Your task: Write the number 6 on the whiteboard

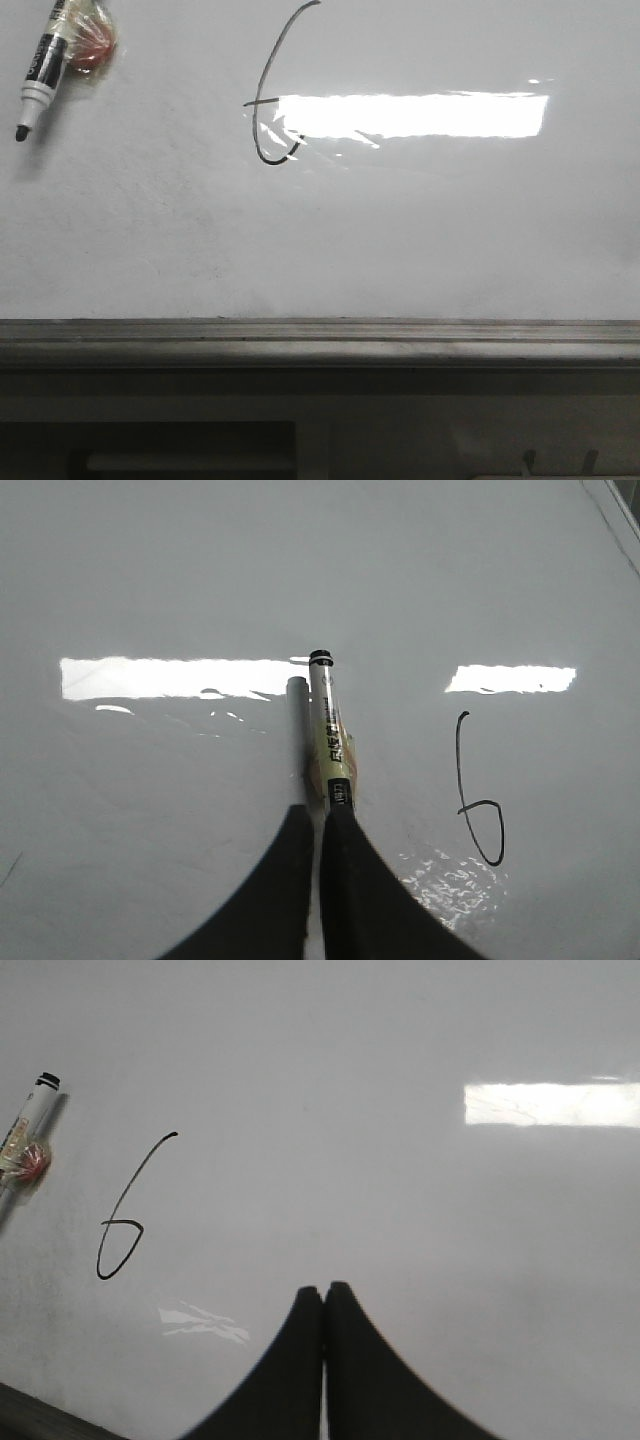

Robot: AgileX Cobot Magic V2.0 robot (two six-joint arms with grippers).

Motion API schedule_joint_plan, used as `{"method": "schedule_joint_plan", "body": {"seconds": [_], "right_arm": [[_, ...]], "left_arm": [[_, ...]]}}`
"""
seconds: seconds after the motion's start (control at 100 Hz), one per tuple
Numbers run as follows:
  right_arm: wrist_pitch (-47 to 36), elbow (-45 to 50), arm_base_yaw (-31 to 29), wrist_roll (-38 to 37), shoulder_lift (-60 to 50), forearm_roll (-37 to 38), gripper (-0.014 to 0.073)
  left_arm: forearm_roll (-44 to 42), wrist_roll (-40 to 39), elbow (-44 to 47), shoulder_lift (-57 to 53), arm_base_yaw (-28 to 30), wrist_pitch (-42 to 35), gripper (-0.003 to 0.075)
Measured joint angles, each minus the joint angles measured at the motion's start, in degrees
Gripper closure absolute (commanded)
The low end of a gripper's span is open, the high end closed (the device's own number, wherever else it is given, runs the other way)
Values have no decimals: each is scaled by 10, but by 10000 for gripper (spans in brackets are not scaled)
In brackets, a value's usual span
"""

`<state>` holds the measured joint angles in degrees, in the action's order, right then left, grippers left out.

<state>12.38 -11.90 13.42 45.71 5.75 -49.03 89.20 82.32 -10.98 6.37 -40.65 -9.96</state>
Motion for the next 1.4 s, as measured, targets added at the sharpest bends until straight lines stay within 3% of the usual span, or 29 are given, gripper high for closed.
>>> {"method": "schedule_joint_plan", "body": {"seconds": [0.56, 0.68, 0.87, 0.99, 1.15, 1.4], "right_arm": [[0, 0, 0, 1, 0, -1, 664], [0, 0, 0, 1, 0, -1, 664], [0, 0, 0, 1, 0, -1, 664], [0, 0, 0, 1, 0, -1, 664], [0, 0, 0, 1, 0, -2, 664], [0, 0, 0, 1, 0, -2, 664]], "left_arm": [[-20, -5, 4, 0, 0, -6, 740], [-177, -124, 29, 0, 15, -9, 740], [-565, -477, 66, 0, 95, 32, 740], [-734, -640, 77, -3, 162, 92, 740], [-808, -700, 91, -36, 236, 120, 740], [-825, -709, 104, -66, 316, 121, 740]]}}
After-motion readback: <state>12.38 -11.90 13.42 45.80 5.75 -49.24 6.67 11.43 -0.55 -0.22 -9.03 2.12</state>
